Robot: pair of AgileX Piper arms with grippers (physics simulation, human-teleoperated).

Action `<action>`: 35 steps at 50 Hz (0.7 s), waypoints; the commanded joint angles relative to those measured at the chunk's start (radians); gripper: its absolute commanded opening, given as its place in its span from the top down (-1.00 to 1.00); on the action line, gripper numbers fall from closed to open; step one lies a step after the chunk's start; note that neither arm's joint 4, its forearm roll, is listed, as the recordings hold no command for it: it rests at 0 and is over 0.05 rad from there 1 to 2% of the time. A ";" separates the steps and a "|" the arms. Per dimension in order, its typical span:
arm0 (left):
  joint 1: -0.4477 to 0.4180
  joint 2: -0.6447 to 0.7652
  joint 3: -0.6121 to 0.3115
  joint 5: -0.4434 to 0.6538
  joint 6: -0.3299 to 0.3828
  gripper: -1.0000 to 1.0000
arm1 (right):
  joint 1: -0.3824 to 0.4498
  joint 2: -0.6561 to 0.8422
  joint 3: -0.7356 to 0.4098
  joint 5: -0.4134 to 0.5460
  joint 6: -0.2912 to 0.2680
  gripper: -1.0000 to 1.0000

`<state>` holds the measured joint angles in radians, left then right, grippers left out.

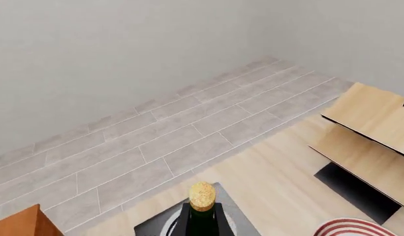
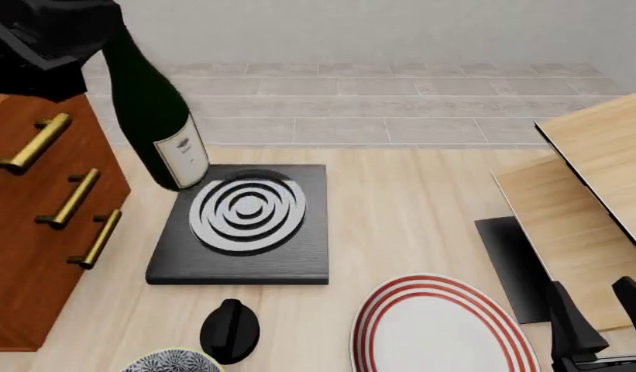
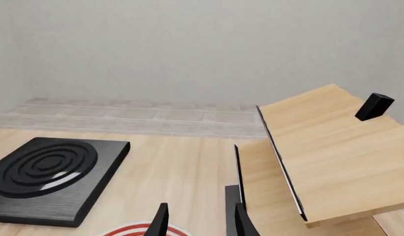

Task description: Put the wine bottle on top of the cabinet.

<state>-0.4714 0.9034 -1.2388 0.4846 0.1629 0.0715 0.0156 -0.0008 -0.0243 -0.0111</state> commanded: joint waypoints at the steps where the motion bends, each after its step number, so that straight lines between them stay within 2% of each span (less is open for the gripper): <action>1: 0.037 -0.005 -0.052 0.038 0.011 1.00 | 0.000 0.001 0.000 0.000 -0.001 -1.00; 7: 0.059 0.012 -0.086 0.058 0.027 1.00 | 0.000 0.006 0.000 -0.002 0.000 -1.00; 11: 0.071 0.023 -0.132 0.089 0.013 1.00 | 0.001 0.014 0.000 -0.006 0.001 -1.00; 12: 0.080 0.026 -0.140 0.092 0.018 1.00 | 0.001 0.017 0.000 -0.008 0.002 -1.00; 13: 0.109 0.036 -0.167 0.106 -0.008 1.00 | 0.001 0.015 0.000 -0.007 0.001 -1.00; 17: 0.128 0.049 -0.217 0.129 -0.006 1.00 | 0.001 0.015 0.000 -0.007 0.001 -1.00; 35: 0.252 0.116 -0.336 0.166 -0.016 1.00 | 0.000 0.022 0.000 -0.011 -0.004 -1.00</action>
<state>-0.2887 0.9894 -1.4974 0.6316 0.1497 0.0717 0.0326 -0.0007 -0.0325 -0.0140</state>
